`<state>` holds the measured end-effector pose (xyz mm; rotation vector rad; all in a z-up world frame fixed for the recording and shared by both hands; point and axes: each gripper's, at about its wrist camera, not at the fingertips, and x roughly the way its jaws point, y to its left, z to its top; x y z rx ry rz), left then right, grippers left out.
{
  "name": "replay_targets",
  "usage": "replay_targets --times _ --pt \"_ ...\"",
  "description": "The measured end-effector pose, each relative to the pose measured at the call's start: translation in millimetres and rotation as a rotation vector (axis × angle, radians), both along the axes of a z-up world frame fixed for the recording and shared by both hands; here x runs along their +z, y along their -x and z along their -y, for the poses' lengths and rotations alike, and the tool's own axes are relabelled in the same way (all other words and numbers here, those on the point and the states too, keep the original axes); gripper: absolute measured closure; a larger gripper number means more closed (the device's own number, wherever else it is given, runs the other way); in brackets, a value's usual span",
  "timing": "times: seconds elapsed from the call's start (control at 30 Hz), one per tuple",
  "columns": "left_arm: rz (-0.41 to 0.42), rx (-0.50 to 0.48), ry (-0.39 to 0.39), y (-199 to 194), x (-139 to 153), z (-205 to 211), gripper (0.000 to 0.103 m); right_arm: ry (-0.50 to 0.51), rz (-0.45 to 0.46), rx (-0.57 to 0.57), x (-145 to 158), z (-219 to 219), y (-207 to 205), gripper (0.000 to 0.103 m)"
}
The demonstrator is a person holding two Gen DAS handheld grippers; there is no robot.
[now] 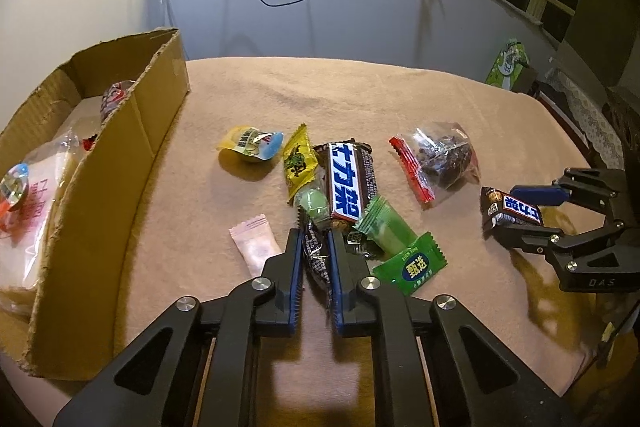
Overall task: Organize snacks
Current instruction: 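Grasp the blue-wrapped chocolate bar with the right tool while the left tool grasps a dark candy packet, then carry the chocolate bar and candy packet into the box with both tools and release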
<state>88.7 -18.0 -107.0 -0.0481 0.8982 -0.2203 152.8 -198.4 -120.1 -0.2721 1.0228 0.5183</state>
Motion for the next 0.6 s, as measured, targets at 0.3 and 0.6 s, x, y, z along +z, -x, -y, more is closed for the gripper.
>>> replay_targets --times 0.3,0.6 --pt "0.026 -0.006 0.018 8 7 -5 0.094 -0.001 0.007 -0.047 5 4 9 0.073" --pt "0.070 0.018 0.067 23 28 -26 0.094 -0.049 0.066 -0.066 36 1 22 0.073"
